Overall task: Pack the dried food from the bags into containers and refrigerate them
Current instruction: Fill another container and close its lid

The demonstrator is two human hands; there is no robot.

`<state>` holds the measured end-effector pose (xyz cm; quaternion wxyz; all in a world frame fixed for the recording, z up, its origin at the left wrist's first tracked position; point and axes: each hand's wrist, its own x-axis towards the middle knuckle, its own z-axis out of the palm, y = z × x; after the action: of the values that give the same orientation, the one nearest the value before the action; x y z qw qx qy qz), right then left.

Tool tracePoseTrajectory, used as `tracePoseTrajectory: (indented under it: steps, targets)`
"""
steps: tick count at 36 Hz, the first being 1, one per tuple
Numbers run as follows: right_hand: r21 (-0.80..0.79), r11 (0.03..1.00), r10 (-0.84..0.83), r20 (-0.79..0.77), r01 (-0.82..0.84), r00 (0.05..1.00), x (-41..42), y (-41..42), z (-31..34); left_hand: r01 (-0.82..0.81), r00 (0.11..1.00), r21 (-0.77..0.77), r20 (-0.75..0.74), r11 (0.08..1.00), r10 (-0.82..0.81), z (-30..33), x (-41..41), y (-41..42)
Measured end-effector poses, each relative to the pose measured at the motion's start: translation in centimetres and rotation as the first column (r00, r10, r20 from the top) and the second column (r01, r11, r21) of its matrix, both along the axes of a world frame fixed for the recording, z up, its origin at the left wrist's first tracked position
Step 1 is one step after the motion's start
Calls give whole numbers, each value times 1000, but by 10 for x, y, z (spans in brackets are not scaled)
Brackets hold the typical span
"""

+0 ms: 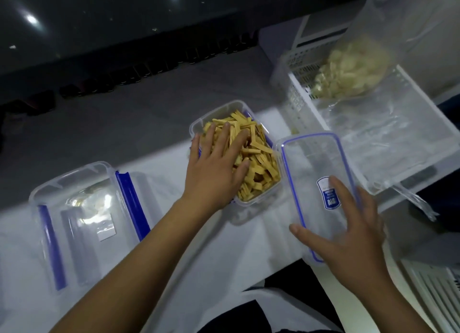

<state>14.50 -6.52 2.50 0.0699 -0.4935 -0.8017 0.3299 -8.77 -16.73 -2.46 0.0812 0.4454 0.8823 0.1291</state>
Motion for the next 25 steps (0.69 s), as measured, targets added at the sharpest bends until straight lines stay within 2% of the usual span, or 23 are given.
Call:
tracePoseTrajectory:
  steps: [4, 9, 11, 14, 17, 19, 22, 25]
  targets:
    - [-27, 1000, -7, -13, 7, 1000, 2, -1, -5, -47, 998, 29, 39, 998, 46, 1, 5, 4]
    - [-29, 999, -33, -67, 32, 997, 4, -2, -5, 143, 988, -41, 56, 989, -141, 4, 14, 4]
    - [-25, 999, -50, -77, 48, 996, 6, -2, -3, 157, 986, -65, 59, 985, -154, 4, 19, 1]
    - [-25, 998, -63, -69, 62, 996, 12, -2, 1, 127, 990, -32, 69, 991, -125, 8, 22, -1]
    - [-24, 997, -78, -100, 76, 992, 17, -2, 5, 234, 972, 19, -13, 972, -234, 13, 22, 5]
    - [-25, 996, -86, -126, 84, 988, 19, -2, 8, 342, 936, -65, -61, 937, -346, 12, 26, 11]
    - [-39, 995, -91, -149, 86, 985, 25, -1, 11, 412, 899, -228, -52, 882, -434, 5, 30, 11]
    - [-42, 996, -81, -159, 76, 984, 30, 0, 14, 457, 881, -236, -13, 858, -473, 6, 27, 10]
